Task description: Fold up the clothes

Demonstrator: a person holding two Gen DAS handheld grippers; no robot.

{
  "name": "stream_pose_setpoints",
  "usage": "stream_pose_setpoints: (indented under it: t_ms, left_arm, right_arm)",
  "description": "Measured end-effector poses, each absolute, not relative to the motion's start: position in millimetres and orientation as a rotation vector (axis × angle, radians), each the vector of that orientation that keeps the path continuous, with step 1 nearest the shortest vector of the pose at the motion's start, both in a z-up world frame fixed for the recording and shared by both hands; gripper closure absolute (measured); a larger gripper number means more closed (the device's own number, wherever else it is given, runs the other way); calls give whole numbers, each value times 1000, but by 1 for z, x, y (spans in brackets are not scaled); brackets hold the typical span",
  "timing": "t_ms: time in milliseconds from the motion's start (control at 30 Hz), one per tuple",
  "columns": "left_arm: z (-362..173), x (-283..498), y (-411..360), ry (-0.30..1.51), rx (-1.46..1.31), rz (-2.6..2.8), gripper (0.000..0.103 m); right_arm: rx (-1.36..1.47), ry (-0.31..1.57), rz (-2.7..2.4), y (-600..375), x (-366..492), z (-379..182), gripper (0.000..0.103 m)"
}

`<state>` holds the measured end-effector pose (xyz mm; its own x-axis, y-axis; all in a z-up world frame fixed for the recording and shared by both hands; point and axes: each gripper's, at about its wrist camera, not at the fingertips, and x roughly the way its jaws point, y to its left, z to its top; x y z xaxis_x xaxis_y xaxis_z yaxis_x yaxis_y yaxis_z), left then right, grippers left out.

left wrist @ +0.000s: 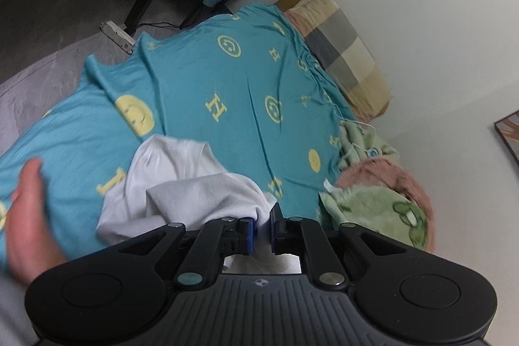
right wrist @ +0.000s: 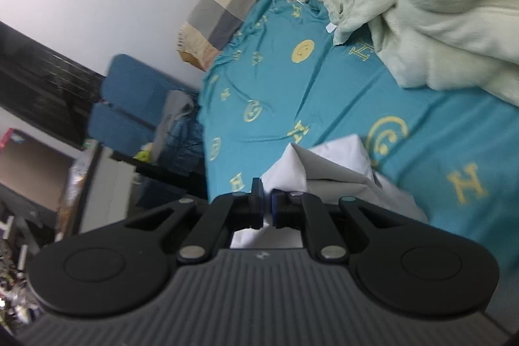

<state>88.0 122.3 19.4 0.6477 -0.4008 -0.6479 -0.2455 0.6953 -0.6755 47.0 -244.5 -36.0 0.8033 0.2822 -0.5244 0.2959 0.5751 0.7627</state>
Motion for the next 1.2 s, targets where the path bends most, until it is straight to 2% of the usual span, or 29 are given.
stream_pose_setpoints:
  t_ms: [233, 367, 700, 733, 767, 800, 833, 867, 900, 933, 967, 1033, 1200]
  left_arm:
    - [-51, 193, 108, 932, -745, -37, 92]
    - [-85, 216, 99, 920, -637, -72, 91]
    - [-87, 216, 76, 889, -449, -103, 87]
    - [-85, 212, 74, 881, -422, -110, 83]
    - [-82, 208, 71, 871, -390, -118, 75]
    - [-79, 203, 67, 856, -355, -126, 63]
    - [-76, 196, 62, 833, -314, -129, 57]
    - [-73, 190, 57, 806, -270, -129, 42]
    - [-70, 183, 52, 779, -227, -129, 29]
    - [-68, 177, 46, 754, -179, -128, 24]
    - [-66, 170, 40, 729, -128, -127, 21]
    - [-70, 164, 30, 722, -50, -137, 20]
    - [-99, 172, 24, 831, -5, -127, 21]
  right_arm:
    - [961, 769, -50, -246, 144, -92, 95]
    - [999, 845, -50, -258, 173, -132, 95]
    - [902, 827, -22, -252, 171, -139, 92]
    - [868, 814, -11, -250, 169, -134, 91]
    - [834, 798, -1, -247, 166, -130, 88]
    - [798, 778, 10, -243, 163, -126, 77]
    - [763, 757, 20, -239, 160, -122, 69]
    - [734, 737, 31, -235, 157, -119, 53]
    - [699, 723, 39, -231, 155, -117, 42]
    - [660, 710, 45, -226, 154, -114, 42]
    - [608, 703, 46, -220, 153, -111, 42]
    - [509, 693, 40, -211, 153, -109, 42]
    - [406, 771, 29, -200, 161, -123, 43]
